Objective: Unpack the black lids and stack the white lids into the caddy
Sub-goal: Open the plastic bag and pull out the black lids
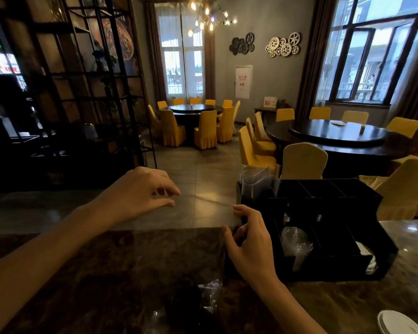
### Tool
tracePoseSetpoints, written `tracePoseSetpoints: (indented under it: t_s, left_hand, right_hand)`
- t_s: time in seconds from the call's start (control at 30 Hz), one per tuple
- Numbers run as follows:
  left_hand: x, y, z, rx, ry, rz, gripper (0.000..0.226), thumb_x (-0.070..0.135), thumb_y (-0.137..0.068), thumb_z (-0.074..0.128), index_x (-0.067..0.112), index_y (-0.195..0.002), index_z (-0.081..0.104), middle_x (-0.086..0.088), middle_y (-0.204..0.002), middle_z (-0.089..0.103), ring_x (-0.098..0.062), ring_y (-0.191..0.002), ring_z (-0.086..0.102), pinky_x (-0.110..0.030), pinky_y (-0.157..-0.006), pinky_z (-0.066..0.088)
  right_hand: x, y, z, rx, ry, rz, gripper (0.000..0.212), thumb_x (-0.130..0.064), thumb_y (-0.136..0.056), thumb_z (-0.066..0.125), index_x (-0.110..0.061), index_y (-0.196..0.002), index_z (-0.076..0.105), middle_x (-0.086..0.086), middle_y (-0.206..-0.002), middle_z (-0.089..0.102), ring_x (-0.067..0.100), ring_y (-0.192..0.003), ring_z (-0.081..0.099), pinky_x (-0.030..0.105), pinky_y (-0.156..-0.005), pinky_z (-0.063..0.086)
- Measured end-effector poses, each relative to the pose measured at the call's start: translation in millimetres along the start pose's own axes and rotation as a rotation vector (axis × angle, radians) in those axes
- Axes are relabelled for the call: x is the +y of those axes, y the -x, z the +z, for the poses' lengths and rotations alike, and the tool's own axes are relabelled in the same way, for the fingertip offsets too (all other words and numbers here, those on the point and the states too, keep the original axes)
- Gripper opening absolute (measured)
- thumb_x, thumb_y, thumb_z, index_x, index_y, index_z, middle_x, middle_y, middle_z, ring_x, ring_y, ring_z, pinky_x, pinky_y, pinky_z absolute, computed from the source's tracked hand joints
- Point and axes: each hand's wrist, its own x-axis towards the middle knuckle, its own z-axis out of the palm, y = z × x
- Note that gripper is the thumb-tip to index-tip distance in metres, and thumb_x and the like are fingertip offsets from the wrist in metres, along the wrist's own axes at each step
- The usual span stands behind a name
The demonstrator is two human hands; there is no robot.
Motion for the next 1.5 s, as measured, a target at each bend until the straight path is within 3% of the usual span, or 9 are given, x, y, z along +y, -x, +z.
tracePoseSetpoints:
  t_s: [0.17,0.27,0.4,0.6,0.83,1.07,1.2,1.33,1.5]
  left_hand:
    - [-6.2,16.2,5.0,-0.035,-0.087,-0.005,0.026,0.032,-0.092,0.07,0.034,-0.117,0.069,0.02,-0.106,0.064,0.003,-0.095,0.06,-0.023,-0.085,0.053]
    - [-8.2,25.5,12.4,-0.072,-0.091,-0.001,0.023,0.035,-0.097,0.061,0.034,-0.119,0.068,0.017,-0.112,0.068,0.005,-0.098,0.059,-0.009,-0.084,0.041]
    - [-9.3,35.0,20.6,-0.116,-0.12,-0.008,0.028,0.034,-0.103,0.049,0.036,-0.128,0.062,0.015,-0.12,0.067,0.006,-0.102,0.056,-0.006,-0.08,0.032]
    - [-13.7,43.9,27.2,-0.122,-0.147,-0.121,0.035,0.03,-0.104,0.044,0.036,-0.139,0.049,0.01,-0.119,0.066,-0.002,-0.096,0.06,-0.02,-0.079,0.045]
    - [-17.3,40.7,34.4,-0.091,-0.243,-0.164,0.033,0.041,-0.104,0.036,0.037,-0.134,0.048,0.014,-0.096,0.053,-0.001,-0.084,0.05,-0.018,-0.061,0.033]
    - [-7.9,48.8,38.0,-0.084,-0.301,-0.134,0.037,0.029,-0.101,0.052,0.038,-0.136,0.046,0.01,-0.093,0.041,0.001,-0.063,0.038,-0.015,-0.051,0.024]
    - [5.7,45.3,38.8,-0.007,-0.475,-0.018,0.023,0.036,-0.098,0.055,0.03,-0.119,0.059,0.008,-0.092,0.066,-0.01,-0.084,0.053,-0.024,-0.072,0.03]
    - [17.5,35.5,42.7,-0.044,-0.499,0.065,0.036,0.045,-0.091,0.063,0.032,-0.125,0.06,0.008,-0.119,0.065,-0.015,-0.117,0.055,-0.036,-0.104,0.037]
    - [28.2,33.9,52.5,-0.145,-0.304,0.018,0.053,0.052,-0.091,0.061,0.032,-0.138,0.05,0.008,-0.14,0.053,-0.008,-0.128,0.047,-0.029,-0.106,0.041]
  right_hand:
    - [-8.3,-12.3,-12.4,-0.129,0.129,-0.117,0.047,-0.025,-0.092,0.074,-0.024,-0.135,0.054,-0.004,-0.127,0.053,0.0,-0.08,0.063,0.009,-0.056,0.048]
    - [-14.2,-23.2,-20.0,-0.194,0.196,-0.215,0.041,-0.027,-0.092,0.074,-0.024,-0.131,0.06,-0.001,-0.134,0.052,-0.006,-0.07,0.057,0.012,-0.061,0.051]
    - [-23.4,-44.9,-28.9,-0.263,0.302,-0.416,0.035,-0.017,-0.092,0.072,-0.019,-0.127,0.068,0.007,-0.135,0.059,0.02,-0.112,0.062,0.038,-0.084,0.062]
    - [-34.5,-88.7,-18.8,-0.634,0.411,-0.526,0.066,-0.001,-0.094,0.055,-0.03,-0.152,0.043,0.0,-0.157,0.044,0.021,-0.146,0.038,0.038,-0.118,0.036]
    - [-33.3,-114.9,11.3,-0.833,0.574,-0.586,0.073,-0.011,-0.096,0.061,-0.04,-0.155,0.028,-0.003,-0.154,0.049,0.021,-0.145,0.041,0.043,-0.118,0.034]
    - [-34.6,-118.5,3.4,-0.823,0.539,-0.809,0.037,-0.031,-0.099,0.055,-0.028,-0.135,0.06,-0.007,-0.122,0.073,0.014,-0.118,0.066,0.034,-0.105,0.045]
    - [-35.8,-117.9,-2.8,-0.844,0.482,-0.805,0.034,-0.036,-0.099,0.064,-0.025,-0.131,0.065,-0.002,-0.119,0.074,0.016,-0.116,0.067,0.036,-0.105,0.048]
    - [-33.5,-115.8,-9.1,-0.853,0.526,-0.833,0.058,-0.05,-0.092,0.069,-0.033,-0.145,0.052,-0.004,-0.139,0.063,0.017,-0.135,0.05,0.038,-0.11,0.043]
    - [-26.7,-111.3,-14.7,-0.93,0.555,-0.793,0.075,-0.065,-0.09,0.063,-0.045,-0.155,0.032,-0.007,-0.163,0.038,0.018,-0.151,0.03,0.044,-0.119,0.03]
